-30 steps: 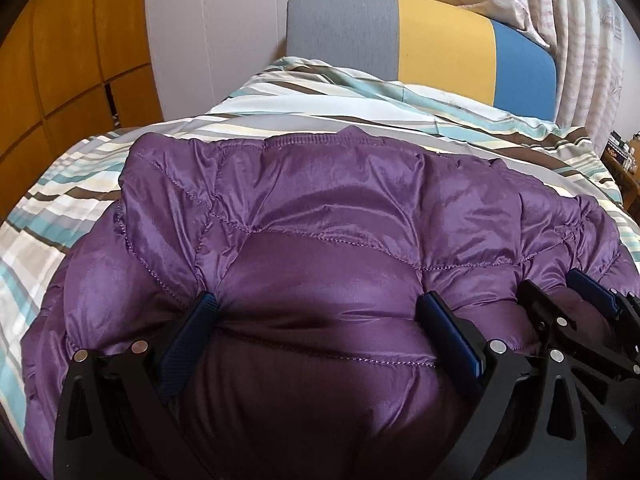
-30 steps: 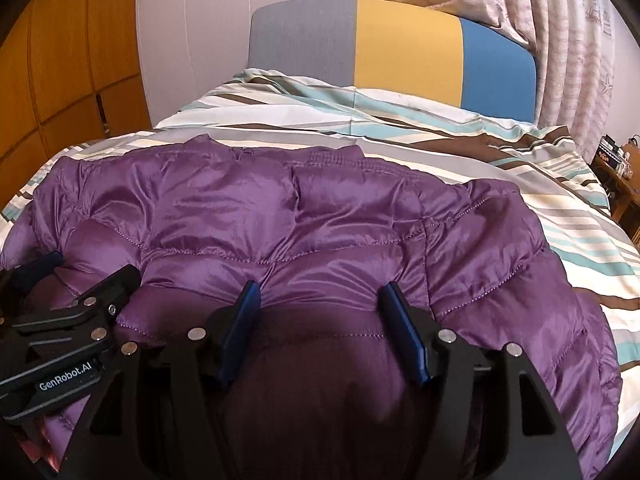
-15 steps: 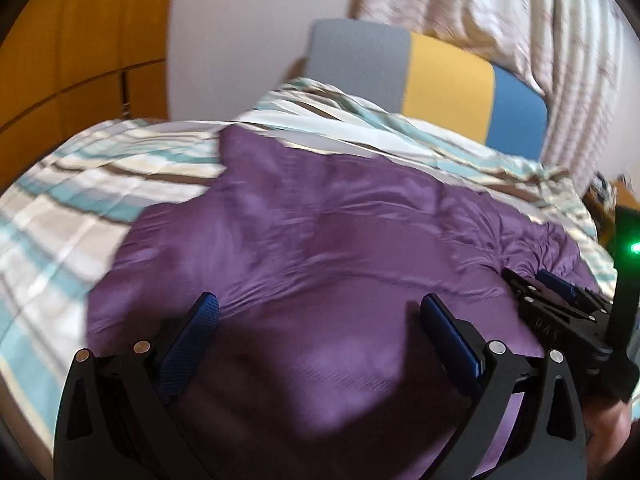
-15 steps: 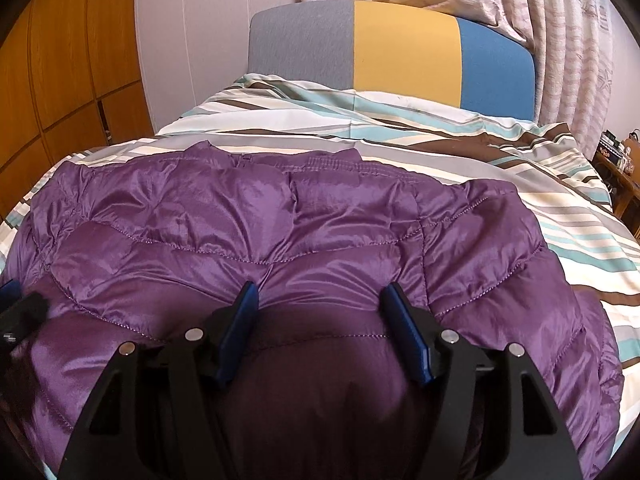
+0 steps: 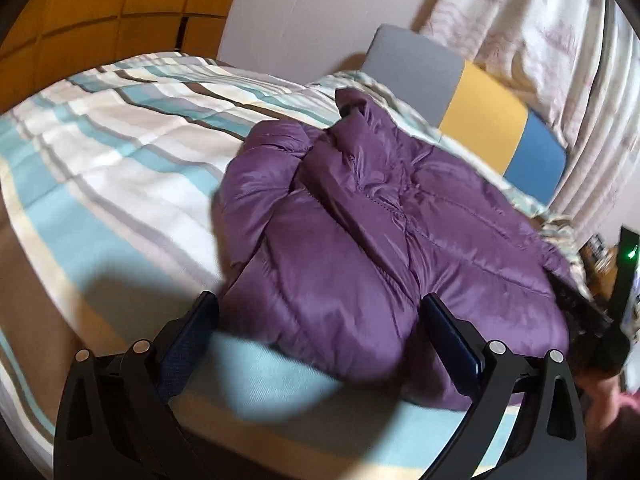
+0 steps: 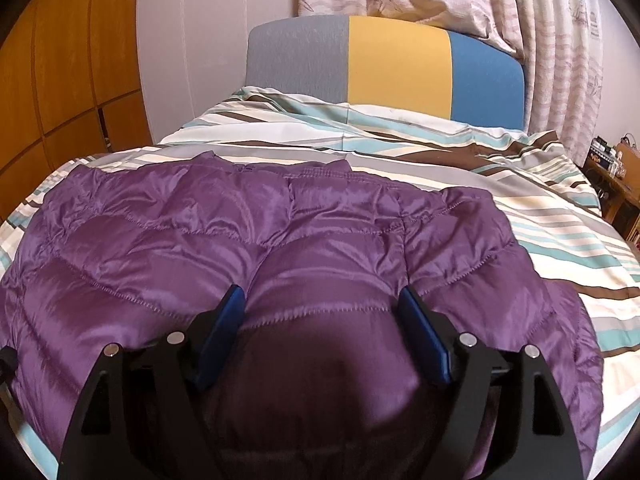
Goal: Fold large clothes
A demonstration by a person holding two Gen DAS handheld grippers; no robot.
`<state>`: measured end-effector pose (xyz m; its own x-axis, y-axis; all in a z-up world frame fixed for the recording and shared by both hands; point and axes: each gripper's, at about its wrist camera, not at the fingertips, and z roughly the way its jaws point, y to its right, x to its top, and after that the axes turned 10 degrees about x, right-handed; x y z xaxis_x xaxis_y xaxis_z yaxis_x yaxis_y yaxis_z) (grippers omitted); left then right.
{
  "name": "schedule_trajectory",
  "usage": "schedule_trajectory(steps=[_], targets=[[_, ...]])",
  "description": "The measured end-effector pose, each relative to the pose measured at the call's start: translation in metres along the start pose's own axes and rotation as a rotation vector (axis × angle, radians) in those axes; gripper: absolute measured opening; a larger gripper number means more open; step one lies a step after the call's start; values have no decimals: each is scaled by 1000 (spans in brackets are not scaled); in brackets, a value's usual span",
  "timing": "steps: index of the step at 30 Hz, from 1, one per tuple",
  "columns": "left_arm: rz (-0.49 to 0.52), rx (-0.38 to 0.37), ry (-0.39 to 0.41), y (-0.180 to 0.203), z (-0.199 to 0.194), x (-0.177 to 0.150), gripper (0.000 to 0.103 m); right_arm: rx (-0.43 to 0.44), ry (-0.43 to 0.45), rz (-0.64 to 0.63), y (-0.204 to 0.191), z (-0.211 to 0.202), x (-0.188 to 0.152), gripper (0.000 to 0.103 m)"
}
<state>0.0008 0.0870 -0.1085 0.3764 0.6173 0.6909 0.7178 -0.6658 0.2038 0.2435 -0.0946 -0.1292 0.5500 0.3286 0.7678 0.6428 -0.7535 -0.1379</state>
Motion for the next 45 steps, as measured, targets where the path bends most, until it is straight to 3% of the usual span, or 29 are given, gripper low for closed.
schedule_trajectory(steps=[3, 7, 9, 12, 14, 19, 21, 24, 30, 35, 37, 39, 41, 43, 45], targets=[[17, -25, -13, 3, -6, -5, 100, 10, 16, 1, -3, -12, -6, 79], [-41, -174, -71, 5, -8, -11, 100, 48, 67, 3, -7, -35, -15, 78], [-43, -200, -79, 9, -6, -11, 100, 81, 88, -19, -14, -46, -21, 73], [-89, -206, -76, 10, 2, -3, 100, 124, 108, -82, -31, -59, -28, 56], [-135, -200, -78, 8, 7, 3, 99, 148, 116, -137, -45, -66, -32, 38], [-202, -204, -62, 6, 7, 8, 94, 206, 81, -187, -61, -70, -42, 21], [-234, -211, -43, 0, 4, 8, 87, 204, 48, -180, -63, -66, -44, 21], [-261, -216, -34, -5, 6, 8, 86, 214, 1, -148, -61, -60, -47, 21], [-179, -139, -20, 14, 12, 4, 87, 203, -95, -139, -62, -41, -51, 21], [-352, -183, -46, 2, 17, 12, 88, 206, -91, -136, -59, -41, -53, 21], [-425, -188, -42, -6, 19, 15, 82, 206, -89, -135, -59, -42, -53, 21], [-462, -148, -59, -11, 24, 16, 64, 205, -87, -136, -59, -42, -54, 21], [-482, -138, -61, -13, 28, 16, 56, 206, -86, -136, -59, -42, -53, 21], [-483, -145, -70, -12, 30, 16, 47, 206, -84, -136, -59, -43, -53, 20], [-505, -177, -95, -13, 32, 15, 30, 204, -84, -137, -60, -43, -53, 20]])
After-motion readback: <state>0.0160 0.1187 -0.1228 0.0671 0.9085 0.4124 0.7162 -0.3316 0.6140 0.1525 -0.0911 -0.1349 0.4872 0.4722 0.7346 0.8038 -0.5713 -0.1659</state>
